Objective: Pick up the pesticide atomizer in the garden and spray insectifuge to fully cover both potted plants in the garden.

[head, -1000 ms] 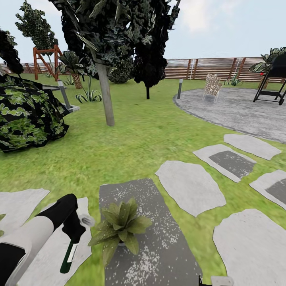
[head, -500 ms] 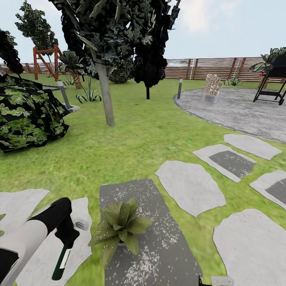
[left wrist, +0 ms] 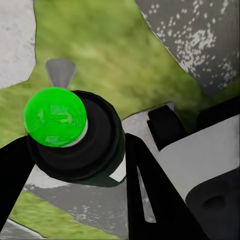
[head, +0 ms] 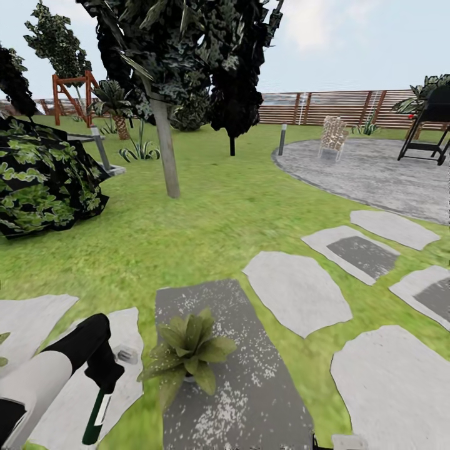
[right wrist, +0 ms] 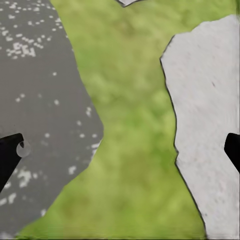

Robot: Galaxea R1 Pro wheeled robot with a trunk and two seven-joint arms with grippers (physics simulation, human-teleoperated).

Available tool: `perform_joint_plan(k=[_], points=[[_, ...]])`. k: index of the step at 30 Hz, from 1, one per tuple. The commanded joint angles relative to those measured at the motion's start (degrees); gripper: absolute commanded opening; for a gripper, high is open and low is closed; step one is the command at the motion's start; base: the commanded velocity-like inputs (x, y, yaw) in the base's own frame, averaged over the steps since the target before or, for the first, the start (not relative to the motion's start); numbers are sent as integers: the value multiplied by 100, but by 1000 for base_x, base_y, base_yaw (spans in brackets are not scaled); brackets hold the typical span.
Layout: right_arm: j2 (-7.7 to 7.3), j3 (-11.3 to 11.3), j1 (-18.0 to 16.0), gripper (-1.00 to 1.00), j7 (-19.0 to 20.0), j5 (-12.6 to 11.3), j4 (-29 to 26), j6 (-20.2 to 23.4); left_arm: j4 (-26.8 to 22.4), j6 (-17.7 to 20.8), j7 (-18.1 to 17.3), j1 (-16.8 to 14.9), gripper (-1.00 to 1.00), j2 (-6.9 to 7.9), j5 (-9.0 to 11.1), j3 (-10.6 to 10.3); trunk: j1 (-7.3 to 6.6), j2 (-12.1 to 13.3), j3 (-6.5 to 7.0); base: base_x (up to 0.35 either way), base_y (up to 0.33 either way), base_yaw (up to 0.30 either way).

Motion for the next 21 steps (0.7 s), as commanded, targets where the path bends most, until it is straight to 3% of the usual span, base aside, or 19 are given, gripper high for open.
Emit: perform_joint_plan(k=[1,14,21], points=[[0,51,-2,100,-6,-58,0,-14,-14,34,-51,-9,-100,-18,-56,26,-3,-2,-5,-239,-187,68],[-2,51,-2,100,-6,-58,-7,-14,-24,77,-25,-87,-100,-116,-107,49,-3,-2,-5,-256,-197,246],[-2,56,-2,100,-2,-55,-5,-14,-360,93,-25,-175,-100,-126,-117,16,-3,-2,-5,4,-262,146]])
